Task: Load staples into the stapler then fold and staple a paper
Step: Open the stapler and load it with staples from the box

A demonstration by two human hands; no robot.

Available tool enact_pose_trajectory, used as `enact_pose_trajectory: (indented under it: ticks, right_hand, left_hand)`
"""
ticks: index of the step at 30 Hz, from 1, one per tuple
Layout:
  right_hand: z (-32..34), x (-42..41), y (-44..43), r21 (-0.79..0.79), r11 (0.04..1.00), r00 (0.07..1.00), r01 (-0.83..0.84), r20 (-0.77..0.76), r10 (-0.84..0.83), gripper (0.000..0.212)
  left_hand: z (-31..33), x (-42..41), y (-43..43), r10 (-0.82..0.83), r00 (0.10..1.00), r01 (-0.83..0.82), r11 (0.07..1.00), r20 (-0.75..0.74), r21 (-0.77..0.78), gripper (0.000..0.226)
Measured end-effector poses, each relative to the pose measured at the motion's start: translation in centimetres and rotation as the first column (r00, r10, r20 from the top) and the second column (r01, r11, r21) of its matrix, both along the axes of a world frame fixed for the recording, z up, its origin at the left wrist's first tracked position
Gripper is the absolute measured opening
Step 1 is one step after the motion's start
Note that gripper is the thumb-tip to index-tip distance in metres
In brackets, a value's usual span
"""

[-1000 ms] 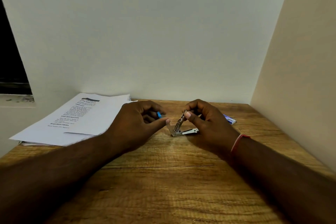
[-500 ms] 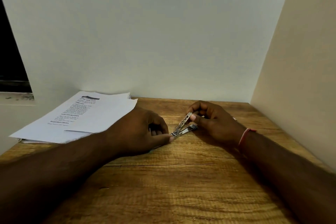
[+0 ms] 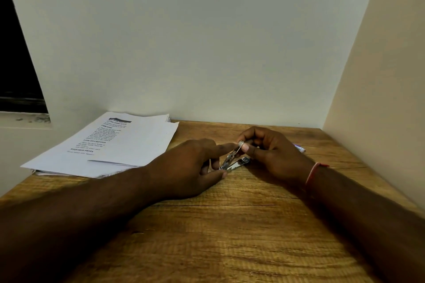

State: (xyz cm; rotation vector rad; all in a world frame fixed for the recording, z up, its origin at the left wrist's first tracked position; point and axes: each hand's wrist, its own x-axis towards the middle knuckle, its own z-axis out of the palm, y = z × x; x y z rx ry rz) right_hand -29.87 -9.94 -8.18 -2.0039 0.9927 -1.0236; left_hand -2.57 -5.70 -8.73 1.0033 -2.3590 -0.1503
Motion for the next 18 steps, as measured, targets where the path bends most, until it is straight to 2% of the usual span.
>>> enact_pose_trajectory:
  ticks: [5,18]
  right_hand:
    - [-0.08,-0.07,-0.22,-0.012,1.000,1.000,-0.007,-0.002,0.007,0.006]
    - [-0.04,0.05,0.22,0.015,0.999,0.999,0.051,-0.015,-0.051,0.007]
  left_hand:
    - [0.06,-0.04,-0.09,-0.006,0.999,0.007,1.000,0.036,-0.025,0.069]
    - [-0.04,-0.22,-0.18,-0.004,0.999,0.005,1.000,-0.043,0.016,0.043]
